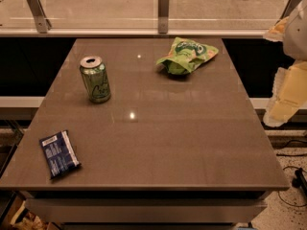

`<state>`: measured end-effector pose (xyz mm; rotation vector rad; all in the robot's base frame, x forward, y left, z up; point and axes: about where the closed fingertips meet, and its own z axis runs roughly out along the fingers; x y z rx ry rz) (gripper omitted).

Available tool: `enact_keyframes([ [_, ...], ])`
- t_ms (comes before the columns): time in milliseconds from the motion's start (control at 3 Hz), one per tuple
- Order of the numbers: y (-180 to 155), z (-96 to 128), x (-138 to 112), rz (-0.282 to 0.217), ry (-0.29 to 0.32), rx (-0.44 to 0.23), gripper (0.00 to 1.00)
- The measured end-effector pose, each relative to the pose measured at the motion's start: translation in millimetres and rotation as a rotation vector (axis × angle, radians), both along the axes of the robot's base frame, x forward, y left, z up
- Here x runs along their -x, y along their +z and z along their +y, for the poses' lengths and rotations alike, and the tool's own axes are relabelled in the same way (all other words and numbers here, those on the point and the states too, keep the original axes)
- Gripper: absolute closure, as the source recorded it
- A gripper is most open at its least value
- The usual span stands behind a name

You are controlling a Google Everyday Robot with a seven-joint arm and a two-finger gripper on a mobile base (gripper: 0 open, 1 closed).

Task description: Pick green can

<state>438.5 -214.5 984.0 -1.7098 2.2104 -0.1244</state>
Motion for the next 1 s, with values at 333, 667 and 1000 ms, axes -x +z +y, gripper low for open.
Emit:
enact_keyframes([
  [333, 0.1, 0.0, 0.0, 0.000, 0.000, 0.000, 0.00],
  [667, 2.5, 0.7, 0.1, -0.009, 0.000, 0.000, 0.18],
  [1000, 4.7, 1.4, 0.2, -0.018, 0.000, 0.000, 0.41],
])
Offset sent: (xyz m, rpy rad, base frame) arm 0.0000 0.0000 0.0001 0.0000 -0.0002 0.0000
